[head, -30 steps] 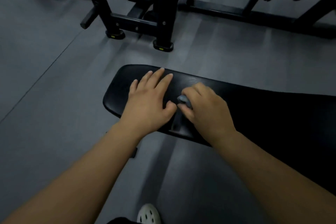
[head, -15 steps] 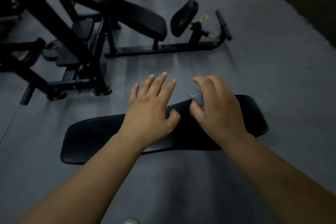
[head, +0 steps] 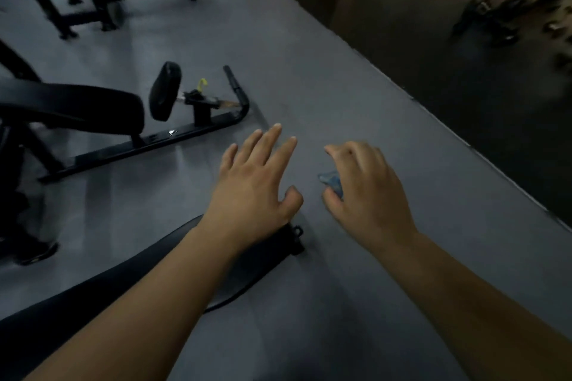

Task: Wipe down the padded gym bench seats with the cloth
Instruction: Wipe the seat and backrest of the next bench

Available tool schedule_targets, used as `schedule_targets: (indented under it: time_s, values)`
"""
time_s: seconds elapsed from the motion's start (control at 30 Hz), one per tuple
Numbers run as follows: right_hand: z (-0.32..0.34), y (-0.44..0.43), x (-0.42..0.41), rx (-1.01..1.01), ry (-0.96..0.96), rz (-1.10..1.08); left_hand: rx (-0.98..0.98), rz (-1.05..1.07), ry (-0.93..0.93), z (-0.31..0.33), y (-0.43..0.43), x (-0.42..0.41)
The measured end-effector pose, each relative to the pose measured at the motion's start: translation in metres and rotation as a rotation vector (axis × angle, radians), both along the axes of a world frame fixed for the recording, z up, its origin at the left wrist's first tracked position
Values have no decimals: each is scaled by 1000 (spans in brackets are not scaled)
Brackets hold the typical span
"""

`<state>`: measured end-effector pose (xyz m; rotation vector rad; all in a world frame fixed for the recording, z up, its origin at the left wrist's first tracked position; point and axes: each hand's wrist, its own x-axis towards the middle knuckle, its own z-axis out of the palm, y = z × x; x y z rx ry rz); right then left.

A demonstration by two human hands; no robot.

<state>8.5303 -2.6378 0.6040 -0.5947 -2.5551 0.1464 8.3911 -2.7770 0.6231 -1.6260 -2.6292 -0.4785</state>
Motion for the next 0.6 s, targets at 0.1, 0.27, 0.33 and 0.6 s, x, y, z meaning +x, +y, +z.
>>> schedule_targets:
  time_s: [0.1, 0.27, 0.33, 0.6]
  values:
    - [5, 61, 1, -4, 13, -45, 16, -33, 19, 3, 65, -3]
    - [5, 172, -33, 20, -20, -69, 41, -41, 24, -5, 169, -46]
    - [7, 222, -61, 37, -20, -72, 52, -38, 28, -10, 219, -77]
    - [54, 414, -175, 92, 7, -94, 96, -98, 38, 34, 425, -187]
